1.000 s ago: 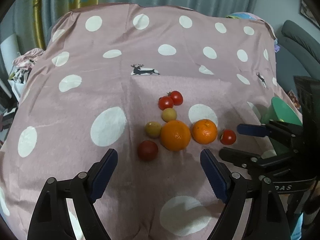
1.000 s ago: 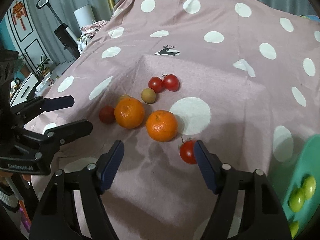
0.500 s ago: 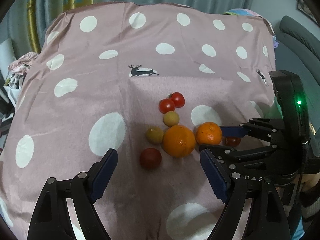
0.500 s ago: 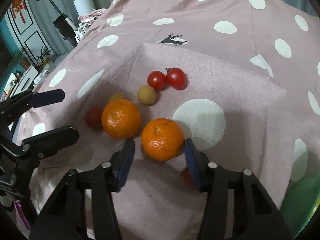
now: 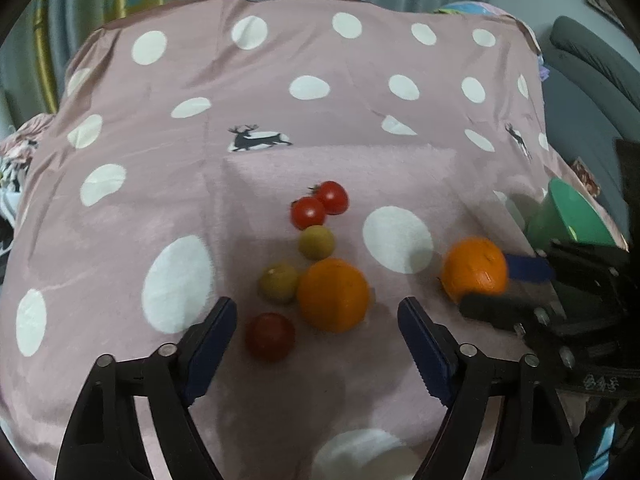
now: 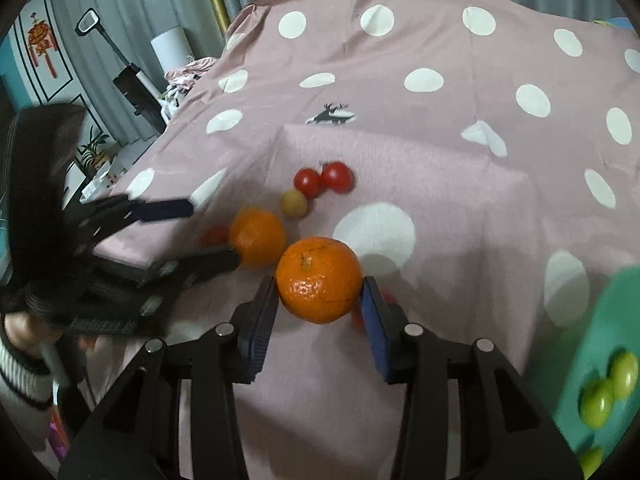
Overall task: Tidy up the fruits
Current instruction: 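Grasp a mandarin orange with the left gripper while the right grasps another, then carry both mandarin oranges over the green bowl and open both grippers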
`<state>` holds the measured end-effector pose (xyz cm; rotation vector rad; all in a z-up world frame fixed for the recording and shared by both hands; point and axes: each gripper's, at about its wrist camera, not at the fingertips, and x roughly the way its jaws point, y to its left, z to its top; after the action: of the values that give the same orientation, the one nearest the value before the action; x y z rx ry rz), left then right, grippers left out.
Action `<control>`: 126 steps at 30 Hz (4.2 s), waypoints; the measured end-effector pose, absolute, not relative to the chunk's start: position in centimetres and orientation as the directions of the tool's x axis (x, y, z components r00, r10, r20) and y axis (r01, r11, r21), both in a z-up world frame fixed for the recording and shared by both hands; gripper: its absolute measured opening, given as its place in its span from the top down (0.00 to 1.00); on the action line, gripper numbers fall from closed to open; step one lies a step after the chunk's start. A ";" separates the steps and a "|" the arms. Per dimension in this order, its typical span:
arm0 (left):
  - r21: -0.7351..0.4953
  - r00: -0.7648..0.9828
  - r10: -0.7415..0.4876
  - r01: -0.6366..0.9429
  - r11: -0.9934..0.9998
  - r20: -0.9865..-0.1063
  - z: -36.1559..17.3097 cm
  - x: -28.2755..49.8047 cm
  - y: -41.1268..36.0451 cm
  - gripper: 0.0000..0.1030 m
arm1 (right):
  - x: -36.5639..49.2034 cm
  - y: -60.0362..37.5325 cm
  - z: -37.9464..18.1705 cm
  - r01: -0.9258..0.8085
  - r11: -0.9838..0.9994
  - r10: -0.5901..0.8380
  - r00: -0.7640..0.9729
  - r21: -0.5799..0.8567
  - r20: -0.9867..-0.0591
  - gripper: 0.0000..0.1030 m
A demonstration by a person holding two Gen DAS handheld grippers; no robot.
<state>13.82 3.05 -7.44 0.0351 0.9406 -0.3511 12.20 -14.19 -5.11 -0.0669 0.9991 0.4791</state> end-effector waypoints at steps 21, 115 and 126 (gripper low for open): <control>-0.055 0.498 -0.219 0.324 0.944 -0.839 -9.5 15.9 0.8 0.41 | 9.0 -15.7 -6.2 -0.409 0.874 0.430 0.402 0.261 -0.809 0.58; -0.082 0.516 -0.401 0.534 0.842 -0.757 0.6 6.6 -13.2 0.54 | 1.0 -29.6 1.0 -0.188 0.951 0.306 0.666 0.244 -0.680 0.58; -0.076 0.438 -0.418 0.613 0.787 -0.796 -1.5 7.6 -18.0 0.54 | 0.5 -32.8 -0.2 -0.104 0.962 0.255 0.670 0.251 -0.698 0.58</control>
<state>7.58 -18.02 -1.50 0.2382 0.9144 -0.6481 0.49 -32.84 -0.22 0.1970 0.8133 0.2040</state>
